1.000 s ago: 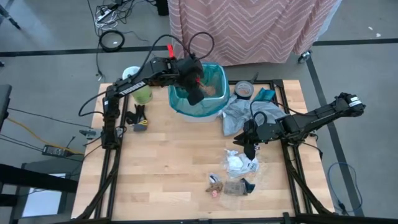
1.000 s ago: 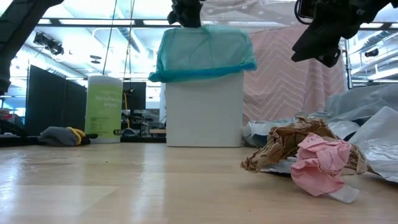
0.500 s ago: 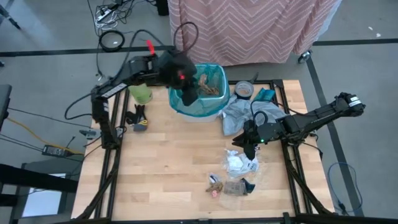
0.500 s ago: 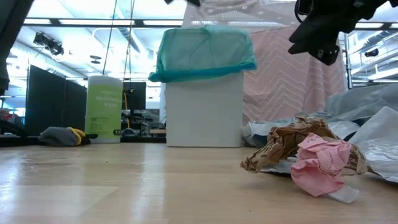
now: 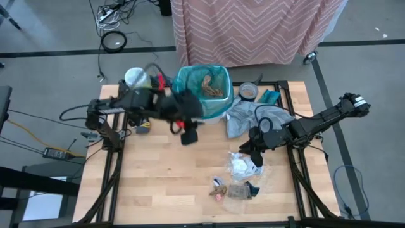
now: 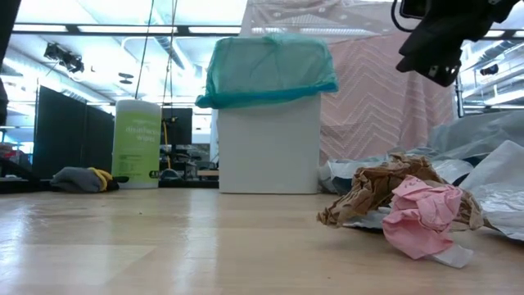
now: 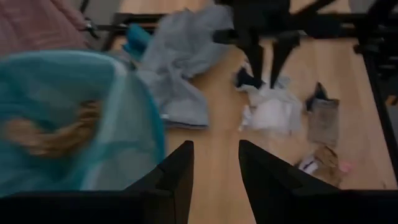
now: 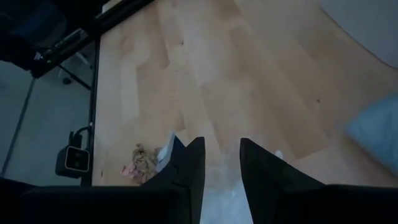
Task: Place trash/remove bag and relplace
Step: Put the white paper into the trash bin
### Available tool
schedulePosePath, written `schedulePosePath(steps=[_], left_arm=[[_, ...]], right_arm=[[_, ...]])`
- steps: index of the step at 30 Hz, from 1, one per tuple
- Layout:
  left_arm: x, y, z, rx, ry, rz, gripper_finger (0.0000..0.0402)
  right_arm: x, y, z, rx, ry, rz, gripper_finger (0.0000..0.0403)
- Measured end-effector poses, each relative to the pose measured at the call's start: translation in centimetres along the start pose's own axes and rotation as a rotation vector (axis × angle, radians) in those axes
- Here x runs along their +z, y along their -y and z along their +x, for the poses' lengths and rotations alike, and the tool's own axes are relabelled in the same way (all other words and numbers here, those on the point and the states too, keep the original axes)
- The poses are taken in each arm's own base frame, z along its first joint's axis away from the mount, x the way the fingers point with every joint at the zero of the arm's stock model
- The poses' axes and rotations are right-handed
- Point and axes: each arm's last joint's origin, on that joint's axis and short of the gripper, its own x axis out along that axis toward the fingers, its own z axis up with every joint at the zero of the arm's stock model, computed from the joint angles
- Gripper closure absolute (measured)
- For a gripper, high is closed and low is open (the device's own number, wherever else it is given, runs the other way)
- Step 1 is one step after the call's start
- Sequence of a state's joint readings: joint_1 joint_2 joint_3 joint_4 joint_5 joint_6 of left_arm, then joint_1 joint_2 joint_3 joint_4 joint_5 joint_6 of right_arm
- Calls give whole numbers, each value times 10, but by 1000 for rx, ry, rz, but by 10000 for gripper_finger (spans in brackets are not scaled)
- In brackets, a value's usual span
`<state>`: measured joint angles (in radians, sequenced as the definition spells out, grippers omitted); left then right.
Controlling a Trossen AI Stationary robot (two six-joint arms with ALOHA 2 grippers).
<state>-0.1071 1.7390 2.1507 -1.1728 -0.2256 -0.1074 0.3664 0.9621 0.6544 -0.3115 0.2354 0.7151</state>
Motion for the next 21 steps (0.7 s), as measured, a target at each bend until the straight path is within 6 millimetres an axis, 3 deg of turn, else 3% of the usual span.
schedulePosePath(steps=[9,21], left_arm=[[-47,58,67,-93,0,35,266],[-112,91,132,-179,93,66,266]], right_arm=[[-4,-4,-1,25,-20,-16,312],[-4,-4,-1,25,-24,-17,312]])
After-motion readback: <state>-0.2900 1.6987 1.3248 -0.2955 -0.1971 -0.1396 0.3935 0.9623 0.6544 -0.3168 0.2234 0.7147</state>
